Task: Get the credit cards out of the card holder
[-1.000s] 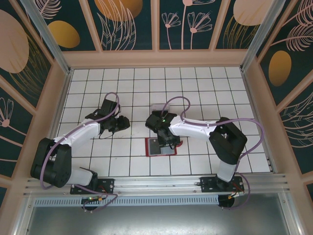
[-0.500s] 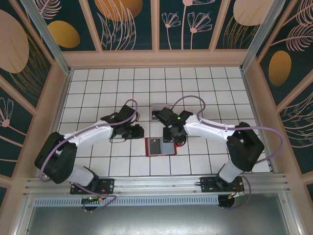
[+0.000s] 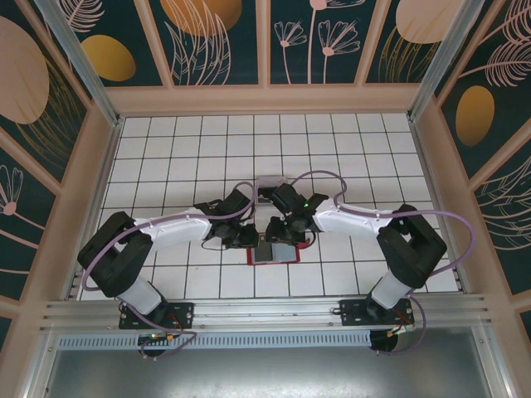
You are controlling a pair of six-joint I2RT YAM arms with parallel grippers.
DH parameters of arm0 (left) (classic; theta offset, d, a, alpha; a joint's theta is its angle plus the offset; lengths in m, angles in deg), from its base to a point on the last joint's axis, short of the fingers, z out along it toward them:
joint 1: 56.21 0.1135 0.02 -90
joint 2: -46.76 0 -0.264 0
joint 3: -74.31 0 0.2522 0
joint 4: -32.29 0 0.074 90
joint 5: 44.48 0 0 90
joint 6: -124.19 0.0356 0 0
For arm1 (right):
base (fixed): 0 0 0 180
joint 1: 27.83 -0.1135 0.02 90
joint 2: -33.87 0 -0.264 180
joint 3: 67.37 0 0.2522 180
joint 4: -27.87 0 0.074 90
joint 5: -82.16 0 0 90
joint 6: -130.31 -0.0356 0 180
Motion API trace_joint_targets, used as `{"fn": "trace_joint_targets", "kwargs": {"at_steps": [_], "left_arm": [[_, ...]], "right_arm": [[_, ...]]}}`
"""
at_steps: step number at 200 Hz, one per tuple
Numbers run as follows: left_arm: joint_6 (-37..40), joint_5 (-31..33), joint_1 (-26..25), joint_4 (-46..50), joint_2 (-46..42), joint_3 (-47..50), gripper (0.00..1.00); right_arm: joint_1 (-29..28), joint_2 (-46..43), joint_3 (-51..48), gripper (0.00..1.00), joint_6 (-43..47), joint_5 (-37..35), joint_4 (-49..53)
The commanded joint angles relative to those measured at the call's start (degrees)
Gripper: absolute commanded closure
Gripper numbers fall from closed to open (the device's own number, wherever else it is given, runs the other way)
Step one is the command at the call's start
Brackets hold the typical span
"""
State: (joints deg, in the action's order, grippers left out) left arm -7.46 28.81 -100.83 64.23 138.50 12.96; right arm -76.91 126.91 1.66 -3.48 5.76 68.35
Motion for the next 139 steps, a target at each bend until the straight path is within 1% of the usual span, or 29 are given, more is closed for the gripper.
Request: {"fn": "trace_joint_targets", "kwargs": {"at_steps": [1, 67, 95, 139], "left_arm": [[-1.1, 0.7, -0.5, -0.4, 1.2, -1.0, 0.81], [-0.5, 2.5, -0.6, 0.6, 2.1, 0.5, 0.84], [-0.6, 2.6, -0.6, 0.6, 2.1, 0.7, 0.84], [-0.6, 2.9, -0.6, 0.8, 2.0, 0.8, 0.84]], "right_arm": [[-0.4, 1.9, 0.0, 0.63, 0.6, 0.0, -0.5], [-2.1, 6.3, 2.3, 0.62, 1.1, -3.2, 2.3], [-2.4, 7.0, 2.5, 0.64, 1.0, -4.3, 3.4], [-2.5, 7.0, 2.1, 0.7, 1.0, -5.5, 4.1]]}}
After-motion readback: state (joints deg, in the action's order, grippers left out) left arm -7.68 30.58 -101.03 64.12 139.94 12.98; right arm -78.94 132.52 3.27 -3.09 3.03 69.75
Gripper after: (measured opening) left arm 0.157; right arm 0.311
